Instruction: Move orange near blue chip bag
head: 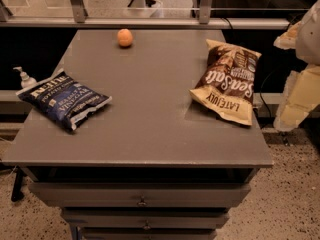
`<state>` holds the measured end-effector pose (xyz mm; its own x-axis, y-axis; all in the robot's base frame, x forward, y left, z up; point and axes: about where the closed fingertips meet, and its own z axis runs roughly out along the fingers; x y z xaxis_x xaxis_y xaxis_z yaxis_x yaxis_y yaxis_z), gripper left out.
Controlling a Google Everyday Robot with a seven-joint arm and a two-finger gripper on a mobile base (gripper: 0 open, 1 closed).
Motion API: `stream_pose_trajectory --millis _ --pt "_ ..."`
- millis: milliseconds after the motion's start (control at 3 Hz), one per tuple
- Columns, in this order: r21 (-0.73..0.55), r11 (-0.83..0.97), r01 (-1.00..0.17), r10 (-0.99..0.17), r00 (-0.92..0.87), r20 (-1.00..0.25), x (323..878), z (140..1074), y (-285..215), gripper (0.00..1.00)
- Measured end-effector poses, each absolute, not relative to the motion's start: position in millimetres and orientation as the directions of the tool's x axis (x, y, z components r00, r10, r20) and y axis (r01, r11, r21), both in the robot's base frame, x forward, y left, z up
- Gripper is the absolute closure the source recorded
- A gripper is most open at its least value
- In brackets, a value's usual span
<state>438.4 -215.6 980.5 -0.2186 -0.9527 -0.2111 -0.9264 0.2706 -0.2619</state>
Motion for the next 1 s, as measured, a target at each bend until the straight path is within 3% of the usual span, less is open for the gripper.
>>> stream_pose_trajectory --millis 333,1000 --pt "-0.266 0.266 -0.927 -0.952 -0.21 -0.221 443.9 979.5 -212.0 0.0" --pt "-0.331 0.218 -0.918 -0.916 -0.075 -0.395 553.4 962.1 -145.3 0.0"
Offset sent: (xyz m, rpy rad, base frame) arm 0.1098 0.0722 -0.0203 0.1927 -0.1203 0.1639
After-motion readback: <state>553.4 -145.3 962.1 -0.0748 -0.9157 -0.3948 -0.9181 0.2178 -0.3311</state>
